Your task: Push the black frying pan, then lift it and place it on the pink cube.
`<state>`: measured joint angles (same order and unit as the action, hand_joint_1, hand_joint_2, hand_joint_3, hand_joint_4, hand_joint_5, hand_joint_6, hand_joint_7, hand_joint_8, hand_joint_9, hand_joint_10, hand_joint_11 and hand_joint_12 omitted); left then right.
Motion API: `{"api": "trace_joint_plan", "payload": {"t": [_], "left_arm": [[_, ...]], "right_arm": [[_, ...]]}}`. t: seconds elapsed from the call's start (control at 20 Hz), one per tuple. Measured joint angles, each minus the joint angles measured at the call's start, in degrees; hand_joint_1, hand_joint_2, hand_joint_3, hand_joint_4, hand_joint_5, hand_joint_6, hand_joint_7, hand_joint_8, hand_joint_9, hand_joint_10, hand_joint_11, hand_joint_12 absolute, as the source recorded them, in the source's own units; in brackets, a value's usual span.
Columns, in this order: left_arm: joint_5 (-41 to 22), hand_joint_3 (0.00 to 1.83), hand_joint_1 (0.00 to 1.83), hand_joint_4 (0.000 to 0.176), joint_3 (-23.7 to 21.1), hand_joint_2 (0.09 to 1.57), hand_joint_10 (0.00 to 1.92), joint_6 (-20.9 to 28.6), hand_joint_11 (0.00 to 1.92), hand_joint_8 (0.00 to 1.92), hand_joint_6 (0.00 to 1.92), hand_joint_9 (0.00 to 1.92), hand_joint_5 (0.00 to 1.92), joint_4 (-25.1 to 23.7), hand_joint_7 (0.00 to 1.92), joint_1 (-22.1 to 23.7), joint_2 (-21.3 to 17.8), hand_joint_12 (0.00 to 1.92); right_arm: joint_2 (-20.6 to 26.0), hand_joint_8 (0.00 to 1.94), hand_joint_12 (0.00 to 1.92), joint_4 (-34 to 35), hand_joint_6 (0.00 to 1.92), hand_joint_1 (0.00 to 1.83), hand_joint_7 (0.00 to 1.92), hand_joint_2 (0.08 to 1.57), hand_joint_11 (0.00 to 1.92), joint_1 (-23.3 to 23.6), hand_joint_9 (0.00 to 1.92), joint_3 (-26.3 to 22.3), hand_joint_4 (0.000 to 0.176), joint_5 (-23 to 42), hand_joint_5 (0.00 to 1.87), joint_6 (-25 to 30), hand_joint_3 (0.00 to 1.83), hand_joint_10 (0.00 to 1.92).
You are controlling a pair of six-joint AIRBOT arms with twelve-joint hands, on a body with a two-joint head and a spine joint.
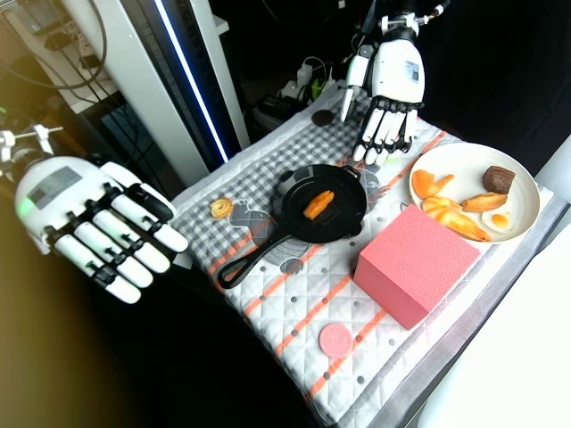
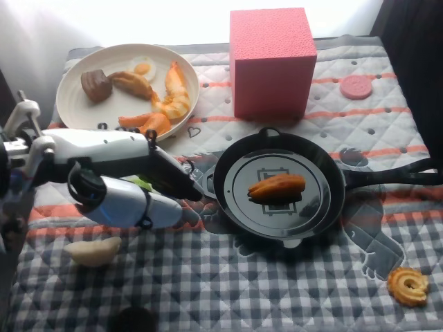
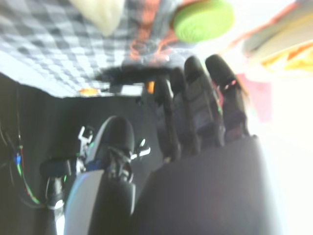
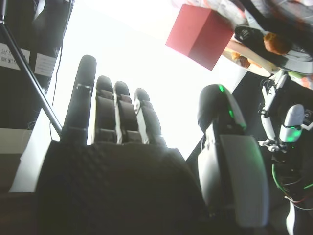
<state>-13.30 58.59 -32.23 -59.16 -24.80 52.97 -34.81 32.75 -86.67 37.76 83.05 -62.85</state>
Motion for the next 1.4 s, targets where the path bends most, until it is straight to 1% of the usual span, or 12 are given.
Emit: {"api": "trace_joint_plan", "payload": {"t": [0.2, 0.25, 0.4, 0.65, 0.7, 0.8, 0.85, 0.9, 0.95, 1.1, 1.25, 1.4], "left_arm": [[-0.8, 0.00, 0.24, 0.000, 1.6, 1.41, 0.02, 0.0, 0.00, 0.00, 0.00, 0.47, 0.50, 0.2, 0.48, 0.2, 2.6, 1.15], [-0.9, 0.00, 0.25, 0.000, 1.9, 1.41, 0.02, 0.0, 0.00, 0.00, 0.00, 0.40, 0.49, 0.3, 0.44, 0.2, 3.3, 1.00], [-2.0, 0.00, 0.47, 0.000, 2.6, 1.37, 0.05, 0.0, 0.00, 0.02, 0.03, 0.46, 0.59, 0.8, 0.52, 0.2, 4.8, 1.09], [-3.2, 0.00, 0.41, 0.000, 4.3, 1.39, 0.04, 0.0, 0.00, 0.00, 0.00, 0.46, 0.56, 0.6, 0.51, 0.7, 8.0, 1.04], [-3.4, 0.00, 0.38, 0.000, 4.8, 1.40, 0.01, 0.0, 0.00, 0.00, 0.00, 0.40, 0.49, 0.7, 0.45, 0.9, 8.8, 0.95], [-4.0, 0.01, 0.34, 0.000, 5.4, 1.41, 0.01, 0.0, 0.00, 0.00, 0.02, 0.41, 0.53, 1.4, 0.46, 0.9, 9.9, 1.04], [-4.2, 0.01, 0.33, 0.000, 5.8, 1.41, 0.00, 0.0, 0.00, 0.00, 0.04, 0.39, 0.56, 1.5, 0.43, 0.9, 10.4, 1.03], [-4.3, 0.00, 0.30, 0.000, 6.3, 1.41, 0.01, 0.0, 0.00, 0.00, 0.04, 0.37, 0.56, 1.7, 0.41, 0.9, 11.0, 0.91], [-4.3, 0.00, 0.36, 0.000, 6.8, 1.39, 0.02, 0.0, 0.00, 0.01, 0.06, 0.41, 0.59, 2.0, 0.45, 0.9, 11.5, 0.92], [-4.4, 0.00, 0.37, 0.000, 8.1, 1.38, 0.03, 0.0, 0.00, 0.01, 0.04, 0.45, 0.58, 3.7, 0.49, 0.9, 12.9, 0.92], [-4.9, 0.00, 0.38, 0.004, 8.9, 1.38, 0.01, -0.1, 0.00, 0.01, 0.06, 0.43, 0.62, 3.7, 0.50, 1.1, 14.1, 0.93], [-5.3, 0.00, 0.37, 0.004, 10.1, 1.37, 0.01, -0.2, 0.00, 0.00, 0.07, 0.40, 0.63, 4.3, 0.49, 1.1, 15.2, 1.05]], "right_arm": [[-0.1, 0.00, 1.07, 0.1, 0.00, 0.38, 0.00, 1.29, 0.00, 0.0, 0.07, 0.0, 0.046, 0.3, 0.00, 0.2, 0.00, 0.02], [-0.3, 0.00, 1.07, 0.1, 0.00, 0.39, 0.00, 1.29, 0.00, 0.0, 0.07, 0.0, 0.054, 0.5, 0.00, 0.2, 0.00, 0.02], [-0.6, 0.00, 1.00, 0.0, 0.00, 0.38, 0.00, 1.30, 0.00, -0.4, 0.07, 0.0, 0.047, 0.6, 0.00, 0.4, 0.00, 0.01], [-0.6, 0.00, 1.11, 0.0, 0.00, 0.38, 0.00, 1.29, 0.00, -0.4, 0.10, 0.0, 0.036, 1.0, 0.00, 0.7, 0.00, 0.02], [-0.6, 0.00, 1.10, 0.1, 0.00, 0.37, 0.00, 1.28, 0.00, -0.4, 0.08, 0.0, 0.046, 1.1, 0.00, 0.8, 0.00, 0.01], [-0.6, 0.00, 1.13, 0.1, 0.00, 0.35, 0.00, 1.28, 0.00, -0.4, 0.08, 0.0, 0.036, 1.1, 0.00, 0.8, 0.00, 0.01], [-0.7, 0.00, 1.25, 0.1, 0.00, 0.36, 0.00, 1.28, 0.00, -0.4, 0.12, 0.0, 0.049, 1.1, 0.00, 0.8, 0.00, 0.02], [-0.7, 0.00, 1.26, 0.1, 0.00, 0.37, 0.00, 1.28, 0.00, -0.4, 0.12, 0.0, 0.047, 1.2, 0.00, 0.8, 0.00, 0.02], [-0.7, 0.00, 1.27, 0.1, 0.00, 0.37, 0.00, 1.28, 0.00, -0.4, 0.12, 0.0, 0.046, 1.2, 0.00, 0.8, 0.00, 0.02], [-0.7, 0.00, 1.11, 0.1, 0.00, 0.37, 0.00, 1.29, 0.00, -0.4, 0.11, 0.0, 0.020, 1.2, 0.00, 0.9, 0.00, 0.01], [-0.7, 0.00, 0.82, 0.1, 0.00, 0.36, 0.00, 1.28, 0.00, -0.8, 0.04, 0.0, 0.038, 1.5, 0.00, 1.0, 0.00, 0.00], [-0.8, 0.00, 0.89, 0.1, 0.00, 0.35, 0.00, 1.27, 0.00, -0.8, 0.06, 0.0, 0.050, 1.5, 0.00, 1.1, 0.00, 0.01]]}}
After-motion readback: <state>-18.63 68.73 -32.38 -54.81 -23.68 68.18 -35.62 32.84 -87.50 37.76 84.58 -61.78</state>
